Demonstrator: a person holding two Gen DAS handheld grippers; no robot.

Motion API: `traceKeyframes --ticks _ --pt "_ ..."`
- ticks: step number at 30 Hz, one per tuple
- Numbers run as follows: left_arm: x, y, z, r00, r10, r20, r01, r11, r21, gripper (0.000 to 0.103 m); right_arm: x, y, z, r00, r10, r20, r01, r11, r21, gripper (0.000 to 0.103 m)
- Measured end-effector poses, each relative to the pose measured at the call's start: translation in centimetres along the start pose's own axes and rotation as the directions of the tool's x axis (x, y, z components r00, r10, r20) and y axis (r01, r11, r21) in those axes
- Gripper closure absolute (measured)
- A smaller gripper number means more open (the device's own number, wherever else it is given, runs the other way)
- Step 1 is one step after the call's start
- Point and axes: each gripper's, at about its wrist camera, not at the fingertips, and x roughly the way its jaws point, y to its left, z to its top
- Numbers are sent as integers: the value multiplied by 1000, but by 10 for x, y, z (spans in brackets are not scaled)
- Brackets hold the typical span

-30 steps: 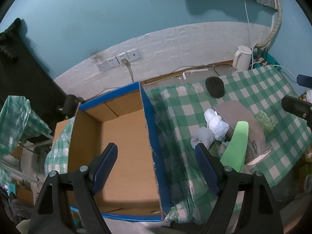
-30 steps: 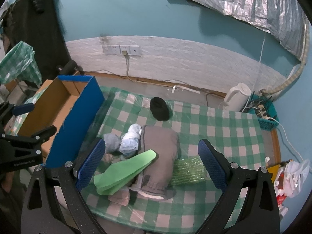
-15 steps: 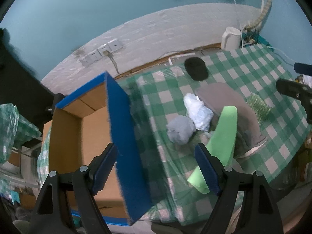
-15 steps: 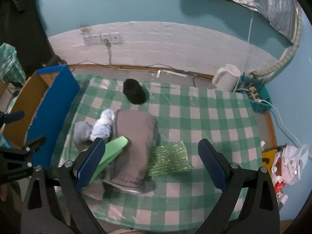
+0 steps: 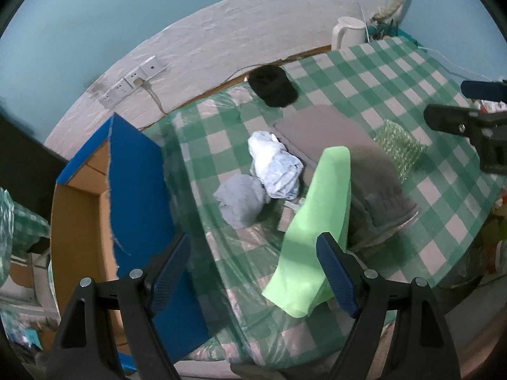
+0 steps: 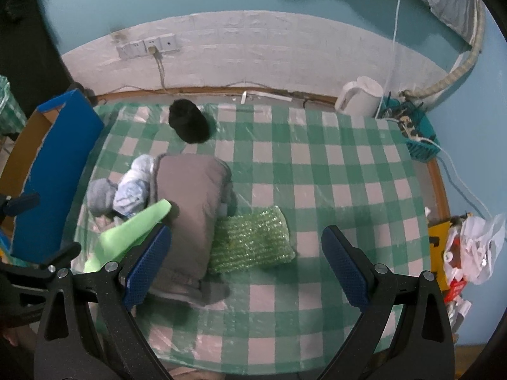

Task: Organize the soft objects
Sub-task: 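Lower the left tool to the light green cloth while the right tool lowers to the green mesh pad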

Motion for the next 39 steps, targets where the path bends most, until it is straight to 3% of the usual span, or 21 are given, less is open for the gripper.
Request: traceKeyframes --ticks 11,22,29,34,35,39 --pt "23 -31 3 999 -1 -36 3 998 69 20 27 -19 -5 998 -37 -58 39 998 45 7" --pt "43 -38 1 996 -48 -81 53 996 66 20 39 -17 -8 996 -40 -82 42 999 27 7" --pt "51 -46 -1 995 -45 -94 53 995 88 20 68 -16 -13 987 -71 -145 71 997 -6 7" --pt "56 -44 0 992 -64 -106 71 995 70 20 86 -20 -16 983 -36 -178 40 999 19 12" --pt "56 -44 -1 993 -64 -104 72 995 68 21 90 -20 -16 983 -28 -184 33 999 20 12" --pt "55 -41 -2 991 -94 -99 100 993 58 43 103 -16 -18 977 -31 -212 31 1000 -2 17"
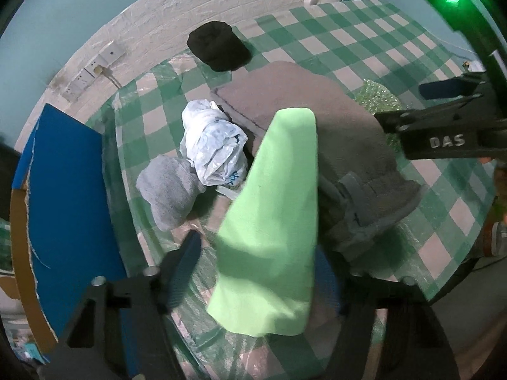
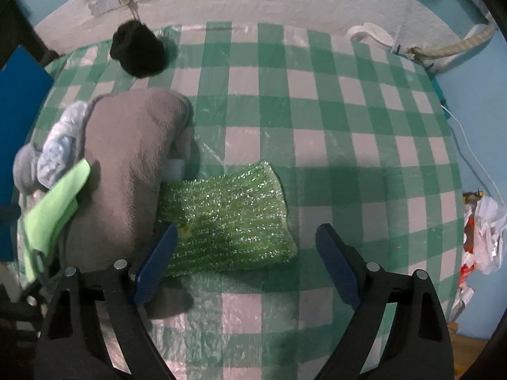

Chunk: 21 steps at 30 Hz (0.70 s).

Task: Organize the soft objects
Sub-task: 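Lower the left tool to the light green cloth while the right tool lowers to the green mesh pad, then close the left tool on the light green cloth while the right tool grasps the mesh pad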

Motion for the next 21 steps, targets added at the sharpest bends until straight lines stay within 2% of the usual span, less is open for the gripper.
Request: traceKeyframes --ticks 1,2,4,7,10,12,13,15,21 --pt "0 1 -1 1000 -7 -2 7 1000 -4 51 3 1 0 1000 4 -8 -4 1000 -3 19" --pt "1 2 -1 1000 -11 -3 11 1000 -7 54 5 2 0 1000 11 -17 -11 1000 -6 23" --pt "2 4 -2 1000 -24 -11 24 1000 -16 59 9 4 -1 999 18 -27 -19 1000 -13 26" --pt "0 8 -3 999 -48 -2 48 998 -34 65 14 8 -2 999 31 -44 -33 999 -34 37" --pt "-3 13 -3 997 -78 1 78 995 -55 69 14 15 -4 999 33 -41 -35 997 -67 57" --pt "-4 18 -3 996 -93 2 93 993 -72 71 12 21 -5 998 48 -37 -52 994 -101 86" --pt "-4 20 -3 995 -96 2 96 992 -81 72 11 24 -5 998 49 -36 -53 993 -108 91" --pt "-4 24 -4 995 -100 4 100 991 -92 73 9 28 -5 998 43 -40 -48 991 -126 97" --pt "-11 40 -7 989 -145 19 147 979 -142 75 -7 27 -4 999 39 -9 -39 992 -117 99"
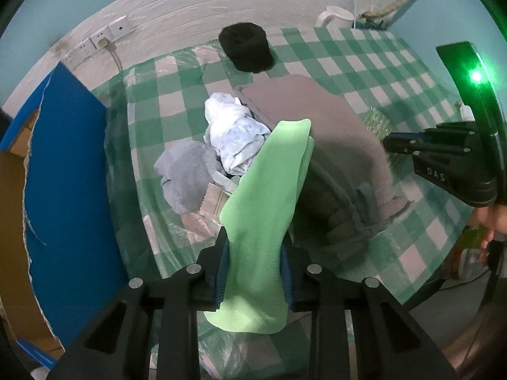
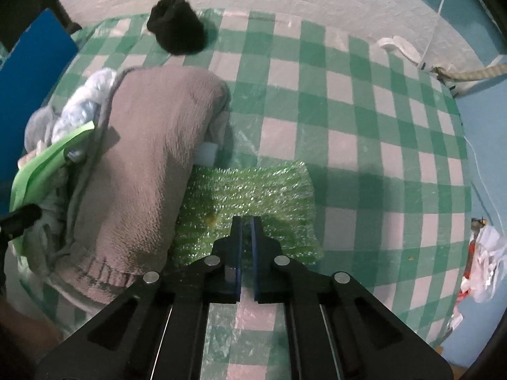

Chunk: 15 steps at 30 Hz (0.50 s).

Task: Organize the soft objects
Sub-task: 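Close the left tool on the light green cloth while the right tool grasps the mesh pad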

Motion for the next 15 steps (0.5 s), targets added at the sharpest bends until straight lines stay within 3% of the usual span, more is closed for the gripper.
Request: traceKeyframes --ticks 6,10,14,15 --pt "-12 13 -1 998 -52 34 54 998 -41 75 -19 2 6 998 35 44 -36 999 29 99" --pt "-15 23 -3 995 -92 40 95 993 -73 74 -17 -7 4 996 81 25 -82 994 73 97" --pt "-8 31 -5 994 -109 24 111 988 -104 71 -6 -12 6 1000 30 -7 -30 997 65 71" --pt "-6 31 -5 994 -109 15 110 988 -106 69 -5 -12 6 1000 27 -10 -27 998 63 71"
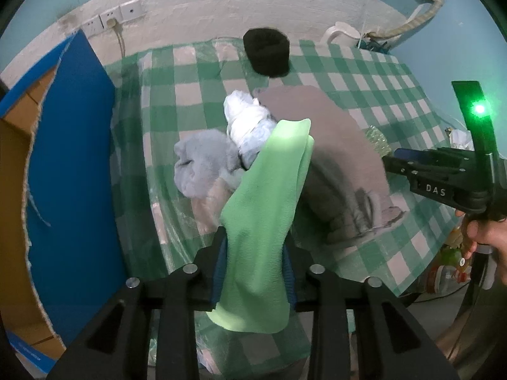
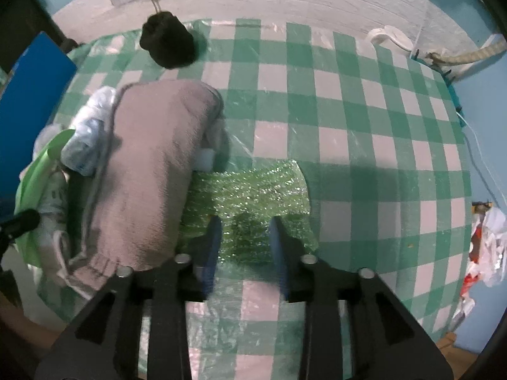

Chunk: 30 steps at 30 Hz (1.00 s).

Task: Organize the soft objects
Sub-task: 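Close the left tool on the light green cloth while the right tool grasps the mesh pad, then lift the light green cloth with the left tool while the right tool carries the mesh pad to the box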

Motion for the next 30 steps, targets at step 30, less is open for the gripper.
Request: traceKeyframes --ticks 30 --pt "-25 15 -8 999 -3 38 4 1000 -7 89 31 -3 2 995 -99 -25 98 994 -45 39"
